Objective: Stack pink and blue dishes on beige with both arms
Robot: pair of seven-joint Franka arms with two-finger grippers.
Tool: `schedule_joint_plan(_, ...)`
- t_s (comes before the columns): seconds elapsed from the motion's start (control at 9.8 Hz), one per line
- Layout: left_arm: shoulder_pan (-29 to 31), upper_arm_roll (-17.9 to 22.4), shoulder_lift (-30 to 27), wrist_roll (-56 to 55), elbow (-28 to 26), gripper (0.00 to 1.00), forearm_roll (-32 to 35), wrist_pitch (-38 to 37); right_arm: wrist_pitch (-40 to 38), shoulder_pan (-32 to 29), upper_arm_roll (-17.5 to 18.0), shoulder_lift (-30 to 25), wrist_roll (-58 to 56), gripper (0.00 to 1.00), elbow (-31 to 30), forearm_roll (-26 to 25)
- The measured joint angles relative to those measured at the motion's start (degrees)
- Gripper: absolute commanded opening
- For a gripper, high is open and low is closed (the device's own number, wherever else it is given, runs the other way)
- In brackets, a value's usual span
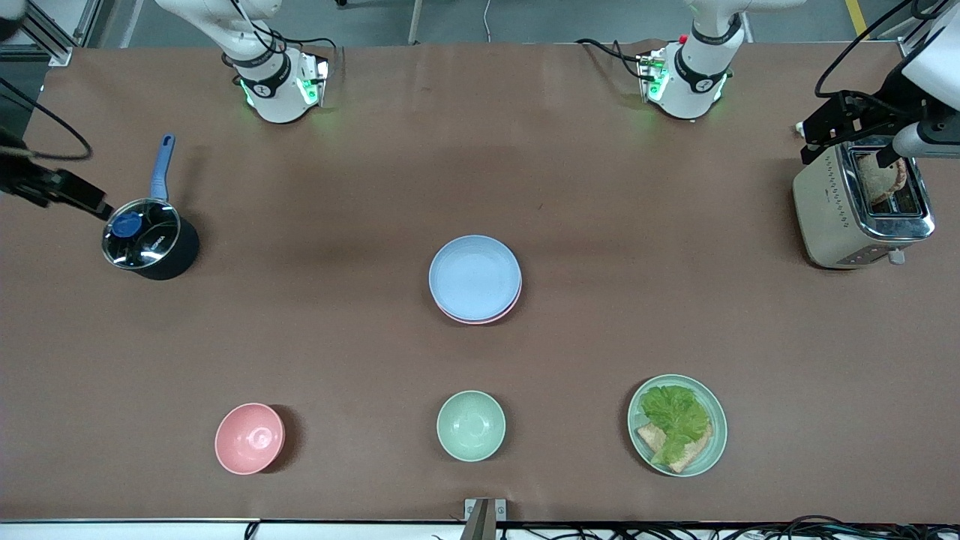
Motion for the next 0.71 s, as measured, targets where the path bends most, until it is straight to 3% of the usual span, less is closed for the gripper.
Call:
schedule_joint_plan(0.31,0.02,0.02,0.0,-0.02,-0.01,1.0,0.0,0.01,-4.25,0.05,-1.66,-1.41,-2.8,1.0,4.66,0.02)
schedule_joint_plan(0.71,0.02,0.0,0.01,-0.02,-0.01,1.0,0.0,0.01,-4.42,0.44,-1.6,-0.66,-2.93,1.0,4.66,0.03)
